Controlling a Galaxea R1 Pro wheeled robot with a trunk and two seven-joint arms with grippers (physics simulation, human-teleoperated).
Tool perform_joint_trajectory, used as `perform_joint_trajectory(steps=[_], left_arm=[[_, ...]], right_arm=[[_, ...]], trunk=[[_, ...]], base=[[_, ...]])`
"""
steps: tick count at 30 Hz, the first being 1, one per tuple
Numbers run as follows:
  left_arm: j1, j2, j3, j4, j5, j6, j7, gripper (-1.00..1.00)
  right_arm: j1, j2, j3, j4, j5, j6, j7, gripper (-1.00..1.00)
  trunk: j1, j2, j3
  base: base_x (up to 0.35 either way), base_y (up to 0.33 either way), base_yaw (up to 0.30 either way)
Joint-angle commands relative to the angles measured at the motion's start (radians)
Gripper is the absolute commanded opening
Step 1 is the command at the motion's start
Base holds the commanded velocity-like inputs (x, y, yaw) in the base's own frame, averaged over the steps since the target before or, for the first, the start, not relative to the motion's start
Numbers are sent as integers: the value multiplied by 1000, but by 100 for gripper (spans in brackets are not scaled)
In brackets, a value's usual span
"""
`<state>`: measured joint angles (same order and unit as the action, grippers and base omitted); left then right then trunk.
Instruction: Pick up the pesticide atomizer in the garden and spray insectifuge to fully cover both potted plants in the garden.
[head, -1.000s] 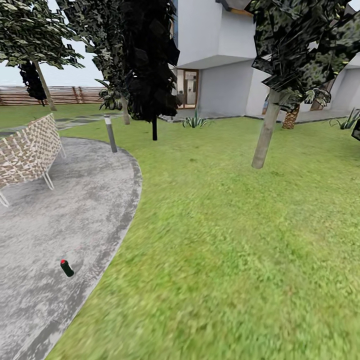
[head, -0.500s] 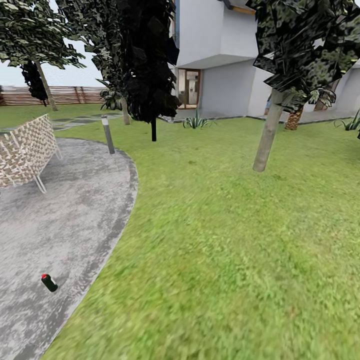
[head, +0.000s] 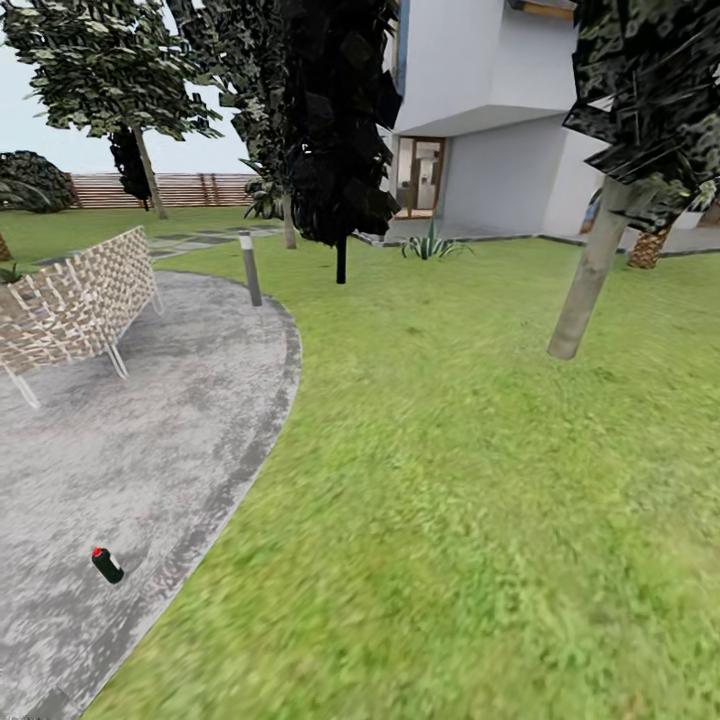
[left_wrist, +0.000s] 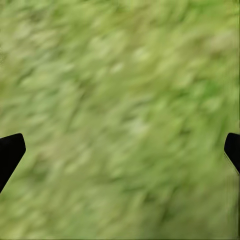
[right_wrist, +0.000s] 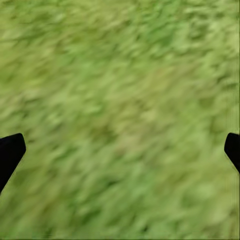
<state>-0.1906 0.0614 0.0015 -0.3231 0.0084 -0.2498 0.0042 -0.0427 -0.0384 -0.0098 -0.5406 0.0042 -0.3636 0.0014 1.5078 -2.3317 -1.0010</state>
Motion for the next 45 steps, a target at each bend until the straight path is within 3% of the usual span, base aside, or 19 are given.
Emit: perform_joint_trajectory(steps=[1,45], left_arm=[[0,0,0,1,1,-3,0,100],[-1,0,0,1,1,-3,0,100]], right_arm=[[0,0,-1,1,1,-3,0,100],[0,0,-1,1,2,-3,0,100]], trunk=[[0,0,-1],[0,0,-1]], base=[[246,-171,277],[209,-192,277]])
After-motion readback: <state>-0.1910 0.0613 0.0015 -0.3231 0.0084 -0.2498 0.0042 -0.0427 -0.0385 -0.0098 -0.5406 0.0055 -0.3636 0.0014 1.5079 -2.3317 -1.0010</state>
